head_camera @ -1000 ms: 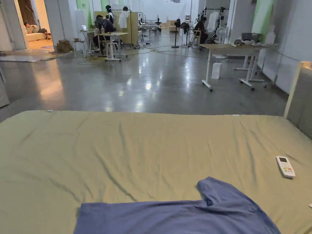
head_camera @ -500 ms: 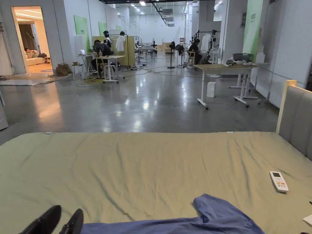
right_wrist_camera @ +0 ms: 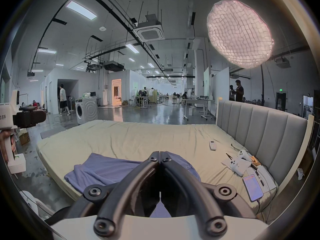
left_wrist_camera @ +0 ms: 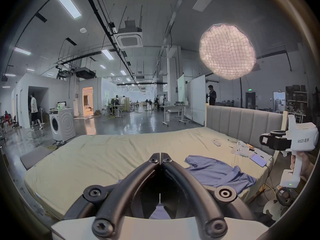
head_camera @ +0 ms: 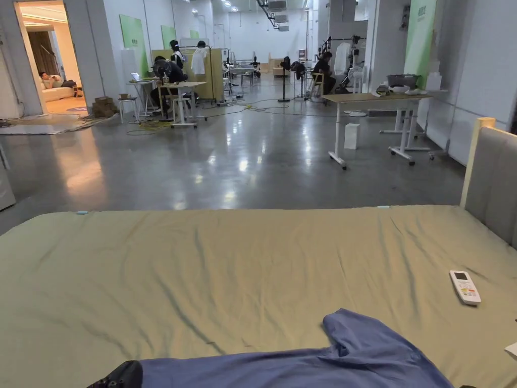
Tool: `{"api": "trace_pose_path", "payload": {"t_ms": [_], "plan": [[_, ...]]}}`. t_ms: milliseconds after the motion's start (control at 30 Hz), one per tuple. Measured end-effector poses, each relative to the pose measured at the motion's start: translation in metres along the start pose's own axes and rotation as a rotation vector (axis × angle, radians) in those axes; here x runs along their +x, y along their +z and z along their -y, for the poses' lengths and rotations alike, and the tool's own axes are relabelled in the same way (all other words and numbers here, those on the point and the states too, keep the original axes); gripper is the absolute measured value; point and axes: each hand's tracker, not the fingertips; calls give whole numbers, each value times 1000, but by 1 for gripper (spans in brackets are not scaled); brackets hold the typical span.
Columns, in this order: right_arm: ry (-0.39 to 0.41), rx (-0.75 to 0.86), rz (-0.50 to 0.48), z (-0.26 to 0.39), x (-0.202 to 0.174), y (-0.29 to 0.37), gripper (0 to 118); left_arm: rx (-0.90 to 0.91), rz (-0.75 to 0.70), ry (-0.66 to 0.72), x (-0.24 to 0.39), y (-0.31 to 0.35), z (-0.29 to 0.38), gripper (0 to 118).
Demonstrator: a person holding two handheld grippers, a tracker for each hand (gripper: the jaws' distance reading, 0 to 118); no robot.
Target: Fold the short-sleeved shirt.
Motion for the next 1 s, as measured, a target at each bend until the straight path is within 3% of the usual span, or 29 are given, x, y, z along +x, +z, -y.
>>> {"api": "trace_pose_path", "payload": {"t_ms": [100,200,333,367,433,467,500,633,767,900,967,1000], "plan": [[-19,-25,-9,8,2,-4,0,-30,-112,27,-19,-17,6,0],[-34,-87,-21,23,5,-13,0,-110,-111,157,-51,-47,13,0],[-70,-172,-25,44,12,-31,0,-255,-135,167,-90,-114,39,3],[-88,-203,-23,51,14,-36,0,-293,-128,176,-100,-135,49,15],[-97,-245,-16,60,17,-46,0,-378,-103,206,-118,-181,72,61],[-101,-265,-16,64,19,-51,0,-429,-103,235,-128,-205,85,73],[-109,-284,-15,69,20,-55,0,-465,-104,251,-135,-226,97,78],[-141,-353,3,85,27,-68,0,-644,-167,252,-155,-309,151,78],[-106,-403,64,93,31,-73,0,-712,-208,325,-166,-353,187,71],[-151,-430,93,100,44,-71,0,-818,-217,238,-156,-373,204,68],[-173,-440,108,103,47,-72,0,-798,-228,193,-147,-372,199,52],[-175,-443,113,103,48,-73,0,-799,-238,186,-143,-373,196,37]]}}
